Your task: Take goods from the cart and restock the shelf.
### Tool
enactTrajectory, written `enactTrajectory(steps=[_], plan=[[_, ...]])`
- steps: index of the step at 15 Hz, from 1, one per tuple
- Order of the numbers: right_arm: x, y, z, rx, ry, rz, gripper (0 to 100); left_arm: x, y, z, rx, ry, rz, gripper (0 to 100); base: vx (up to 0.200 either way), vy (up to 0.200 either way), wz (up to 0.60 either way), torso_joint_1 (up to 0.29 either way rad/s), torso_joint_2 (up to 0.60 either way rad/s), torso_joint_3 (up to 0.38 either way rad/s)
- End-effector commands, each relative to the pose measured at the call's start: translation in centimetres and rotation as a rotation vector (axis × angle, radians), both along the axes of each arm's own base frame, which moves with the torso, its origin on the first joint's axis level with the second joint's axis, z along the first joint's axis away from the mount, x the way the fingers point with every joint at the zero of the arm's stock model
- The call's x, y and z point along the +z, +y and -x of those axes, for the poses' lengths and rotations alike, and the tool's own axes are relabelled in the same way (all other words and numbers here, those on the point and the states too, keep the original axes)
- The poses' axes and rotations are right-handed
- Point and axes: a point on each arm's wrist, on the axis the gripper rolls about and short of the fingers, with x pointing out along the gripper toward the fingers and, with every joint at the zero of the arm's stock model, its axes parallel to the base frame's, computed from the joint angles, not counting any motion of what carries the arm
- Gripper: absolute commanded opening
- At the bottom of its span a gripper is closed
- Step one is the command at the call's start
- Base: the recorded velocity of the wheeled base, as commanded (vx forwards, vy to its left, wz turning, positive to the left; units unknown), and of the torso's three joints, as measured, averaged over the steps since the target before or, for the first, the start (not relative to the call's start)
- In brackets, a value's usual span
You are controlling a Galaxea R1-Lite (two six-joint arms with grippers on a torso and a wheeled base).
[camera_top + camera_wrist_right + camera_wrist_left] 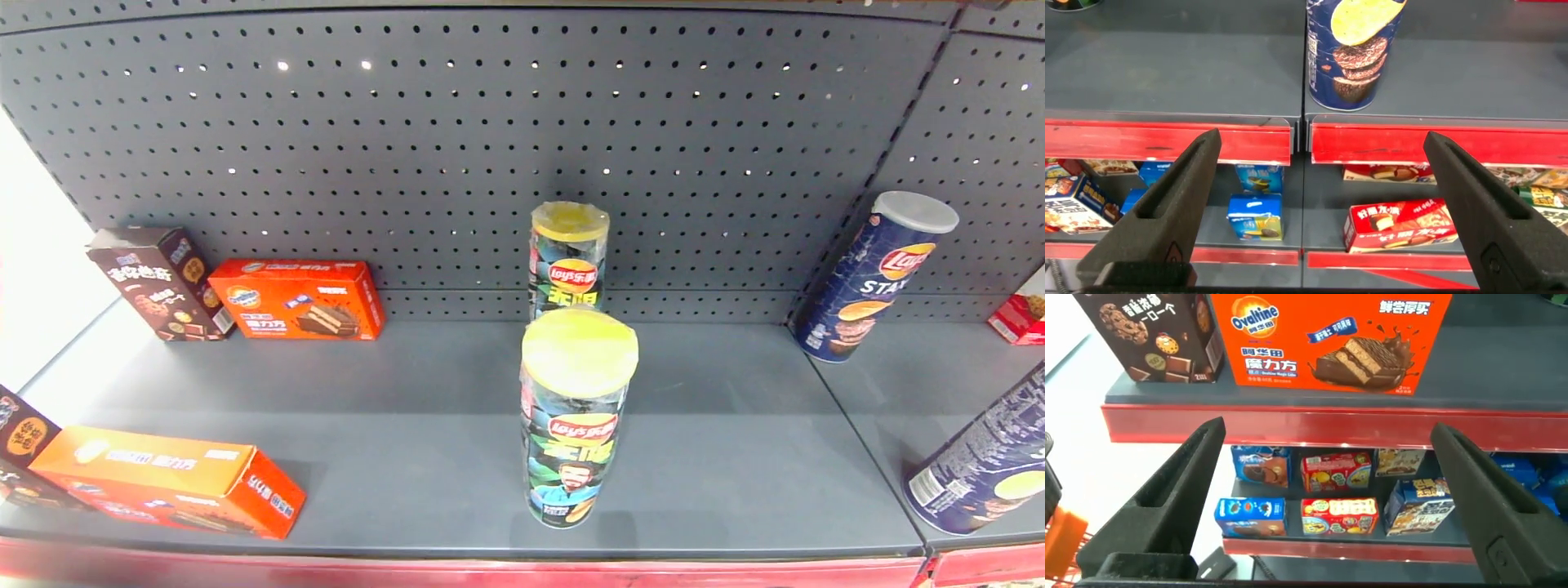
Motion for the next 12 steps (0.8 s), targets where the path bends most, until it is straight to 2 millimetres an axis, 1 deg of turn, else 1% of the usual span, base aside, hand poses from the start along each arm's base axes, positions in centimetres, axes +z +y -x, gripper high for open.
enactTrajectory(steps=[1, 5, 7, 12], plan=[[-0.01, 0.0, -0.01, 0.0, 0.003, 0.0, 100, 0.0, 0.0, 0.0, 0.002, 0.0, 0.0, 100, 0.0, 0.0, 0.0, 0.0, 0.0, 0.0], [-0.01, 0.0, -0.01, 0.0, 0.003, 0.0, 100, 0.0, 0.0, 0.0, -0.001, 0.0, -0.002, 100, 0.0, 0.0, 0.0, 0.0, 0.0, 0.0], [-0.01, 0.0, -0.01, 0.0, 0.003, 0.0, 100, 0.0, -0.01, 0.0, -0.003, 0.0, -0.003, 100, 0.0, 0.2, 0.0, 0.002, 0.0, -0.002], [-0.01, 0.0, -0.01, 0.0, 0.003, 0.0, 100, 0.0, -0.01, 0.0, -0.003, 0.0, -0.002, 100, 0.0, 0.0, 0.0, 0.0, 0.0, 0.0]])
